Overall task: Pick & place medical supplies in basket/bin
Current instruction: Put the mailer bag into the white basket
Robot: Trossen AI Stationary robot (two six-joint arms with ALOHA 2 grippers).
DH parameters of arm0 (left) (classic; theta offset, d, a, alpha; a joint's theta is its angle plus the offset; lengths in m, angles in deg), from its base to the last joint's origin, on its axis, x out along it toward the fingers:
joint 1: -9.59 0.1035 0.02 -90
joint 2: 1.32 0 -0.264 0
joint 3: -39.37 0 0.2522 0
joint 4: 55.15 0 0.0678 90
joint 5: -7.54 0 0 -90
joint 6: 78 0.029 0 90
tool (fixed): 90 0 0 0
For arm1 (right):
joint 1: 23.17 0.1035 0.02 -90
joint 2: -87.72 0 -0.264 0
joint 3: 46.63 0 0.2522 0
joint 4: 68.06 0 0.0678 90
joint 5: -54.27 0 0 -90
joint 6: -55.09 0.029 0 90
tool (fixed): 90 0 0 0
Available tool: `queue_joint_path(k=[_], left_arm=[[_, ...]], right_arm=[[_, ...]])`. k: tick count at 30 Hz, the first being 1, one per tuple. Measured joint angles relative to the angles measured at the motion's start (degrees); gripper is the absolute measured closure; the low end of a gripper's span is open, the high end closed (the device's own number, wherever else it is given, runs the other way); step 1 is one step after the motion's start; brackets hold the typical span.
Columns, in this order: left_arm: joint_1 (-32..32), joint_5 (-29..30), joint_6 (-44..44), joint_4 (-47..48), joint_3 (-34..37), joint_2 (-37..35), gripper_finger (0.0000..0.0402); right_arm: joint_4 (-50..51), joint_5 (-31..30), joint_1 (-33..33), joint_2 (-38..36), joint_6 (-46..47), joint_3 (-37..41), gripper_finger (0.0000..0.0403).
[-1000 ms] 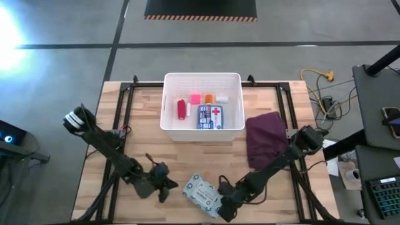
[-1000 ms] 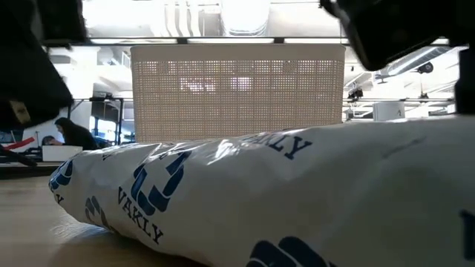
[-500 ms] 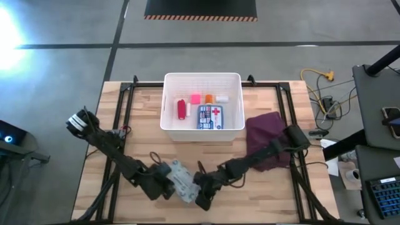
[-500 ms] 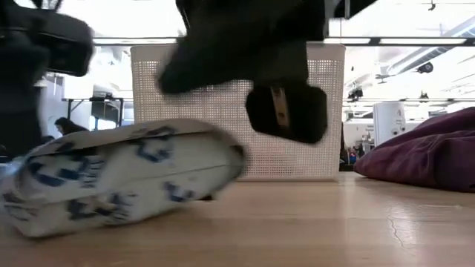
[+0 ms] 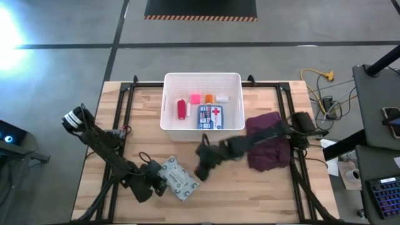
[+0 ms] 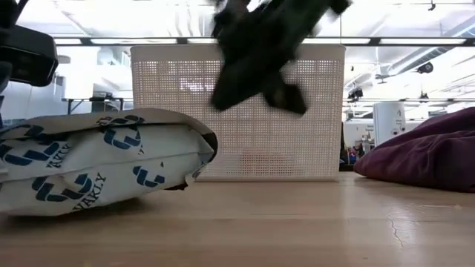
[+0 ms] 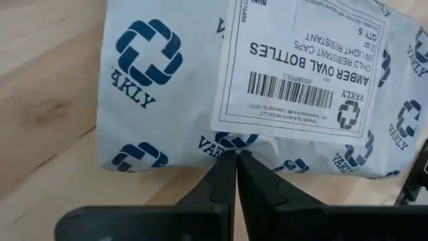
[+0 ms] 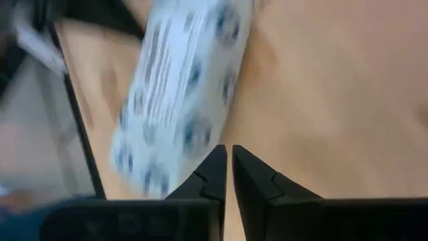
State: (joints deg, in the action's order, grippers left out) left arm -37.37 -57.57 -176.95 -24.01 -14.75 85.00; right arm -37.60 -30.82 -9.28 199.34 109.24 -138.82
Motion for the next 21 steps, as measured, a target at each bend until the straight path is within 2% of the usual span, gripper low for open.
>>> queue_joint_path(k=[5,10,14,18,21], left_arm=[[0.0,-0.8,-1.3,0.3,1.7,0.1,0.0401],[-0.3,-2.0,-2.9,-0.3,3.5,0.4,0.0401],[-0.3,-2.1,-3.6,-0.9,4.4,0.3,0.0401],[-0.2,-1.8,-3.6,-0.8,4.1,0.2,0.0401],[-0.2,-1.4,-3.6,-0.9,4.1,0.2,0.0401]], right_arm=[[-17.1,12.3,-4.7,6.9,4.9,0.4,0.0333],[-19.7,17.1,-4.0,9.4,7.0,-1.6,0.0251],[-20.8,17.5,-3.0,10.1,8.6,-2.3,0.0198],[-21.8,17.4,-2.7,10.7,10.7,-4.0,0.0163],[-22.2,14.6,-2.8,10.8,10.8,-5.8,0.0143]])
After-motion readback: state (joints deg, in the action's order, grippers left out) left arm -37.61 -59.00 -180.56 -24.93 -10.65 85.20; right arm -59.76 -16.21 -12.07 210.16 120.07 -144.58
